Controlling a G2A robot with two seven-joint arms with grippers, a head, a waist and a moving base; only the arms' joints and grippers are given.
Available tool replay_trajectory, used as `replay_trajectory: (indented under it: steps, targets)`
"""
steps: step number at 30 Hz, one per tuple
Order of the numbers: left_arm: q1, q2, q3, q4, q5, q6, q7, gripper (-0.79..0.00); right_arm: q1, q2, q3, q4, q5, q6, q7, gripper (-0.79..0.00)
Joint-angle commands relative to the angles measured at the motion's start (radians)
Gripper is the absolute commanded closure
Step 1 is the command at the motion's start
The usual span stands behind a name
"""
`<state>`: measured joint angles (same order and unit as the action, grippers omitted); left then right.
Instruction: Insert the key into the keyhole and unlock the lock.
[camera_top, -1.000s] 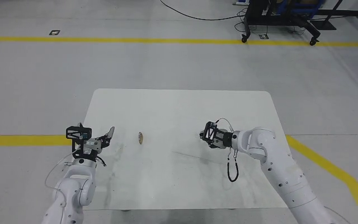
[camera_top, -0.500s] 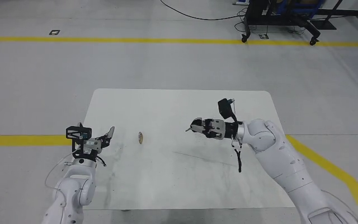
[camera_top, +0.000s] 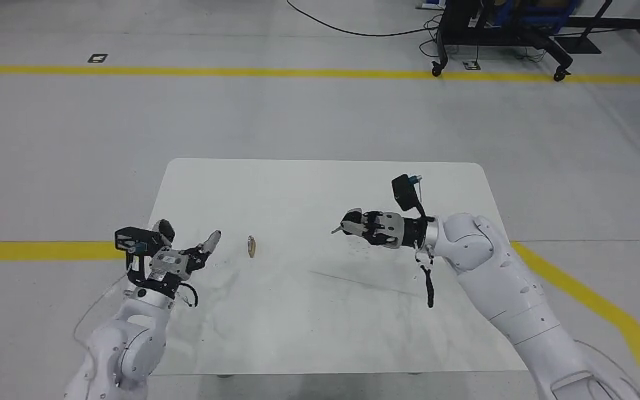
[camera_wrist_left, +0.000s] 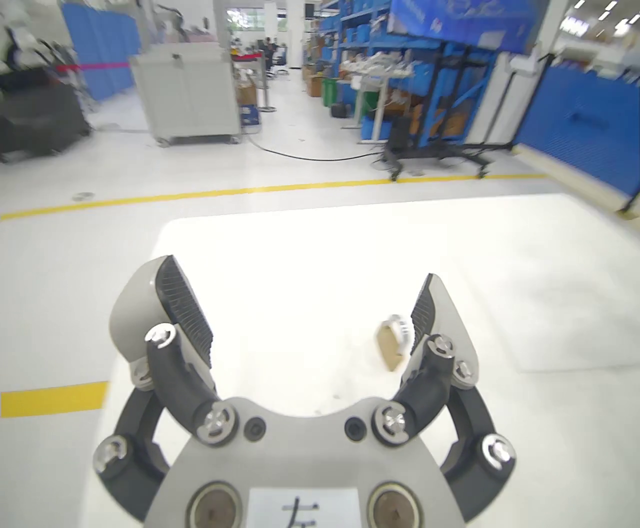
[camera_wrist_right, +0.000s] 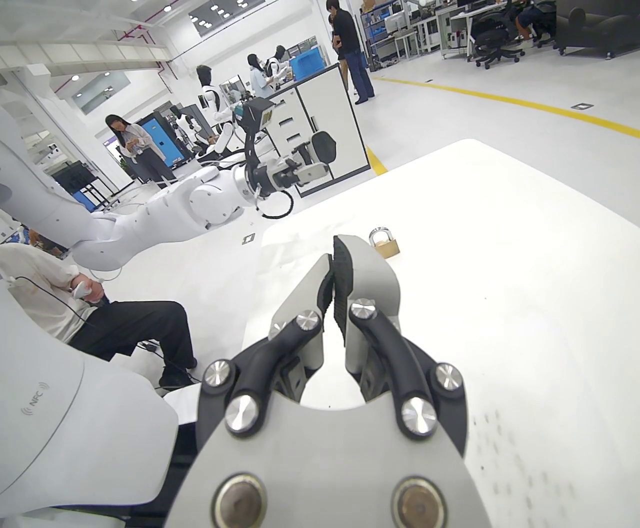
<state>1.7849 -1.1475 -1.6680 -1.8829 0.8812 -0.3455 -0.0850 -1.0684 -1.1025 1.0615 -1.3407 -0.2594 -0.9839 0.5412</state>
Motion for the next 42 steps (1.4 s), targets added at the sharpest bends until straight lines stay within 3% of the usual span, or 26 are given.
replay_trajectory:
  steps: [1, 6, 10, 14, 16, 20, 24, 28, 29, 31, 36, 39, 42]
  targets:
    - [-0.005, 0.006, -0.018, 0.009, -0.334, -0.153, -0.137, -0.785, -0.008, -0.002, -0.011, -0.006, 0.033, 0.025, -0.009, 0.0]
    - [-0.094, 0.031, 0.006, 0.046, -0.816, -0.273, -0.554, -0.785, 0.002, -0.004, -0.038, 0.012, 0.163, 0.024, 0.016, 0.0]
    - [-0.196, 0.041, 0.103, 0.093, -1.024, -0.252, -0.8, -0.785, 0.011, -0.004, -0.059, 0.025, 0.284, 0.01, 0.055, 0.0]
    - [-0.329, 0.042, 0.216, 0.213, -1.322, -0.183, -1.049, -0.785, 0.02, -0.003, -0.071, 0.054, 0.393, 0.005, 0.097, 0.0]
    - [-0.396, 0.041, 0.254, 0.288, -1.369, -0.172, -1.122, -0.785, 0.025, -0.002, -0.079, 0.069, 0.43, -0.003, 0.12, 0.0]
    - [-0.488, 0.028, 0.335, 0.364, -1.39, -0.216, -1.144, -0.785, 0.038, -0.003, -0.092, 0.093, 0.46, -0.01, 0.153, 0.0]
    - [-0.554, 0.016, 0.39, 0.377, -1.257, -0.311, -1.061, -0.785, 0.046, -0.004, -0.1, 0.107, 0.482, -0.017, 0.166, 0.0]
    - [-0.6, 0.003, 0.456, 0.406, -1.272, -0.35, -1.04, -0.785, 0.048, -0.006, -0.11, 0.111, 0.489, -0.027, 0.176, 0.0]
    - [-0.61, 0.001, 0.47, 0.413, -1.267, -0.357, -1.033, -0.727, 0.049, -0.007, -0.113, 0.11, 0.492, -0.028, 0.178, 0.0]
    - [-0.628, -0.005, 0.497, 0.43, -1.27, -0.364, -1.023, -0.391, 0.05, -0.008, -0.119, 0.111, 0.5, -0.028, 0.183, 0.0]
    - [-0.664, -0.013, 0.539, 0.462, -1.239, -0.372, -0.995, -0.366, 0.058, -0.013, -0.132, 0.116, 0.505, -0.028, 0.185, 0.0]
    - [-0.67, -0.015, 0.547, 0.474, -1.217, -0.371, -0.959, -0.259, 0.063, -0.016, -0.14, 0.12, 0.503, -0.028, 0.191, 0.0]
    - [-0.671, -0.016, 0.551, 0.482, -1.192, -0.373, -0.932, -0.237, 0.069, -0.02, -0.148, 0.125, 0.506, -0.028, 0.195, 0.0]
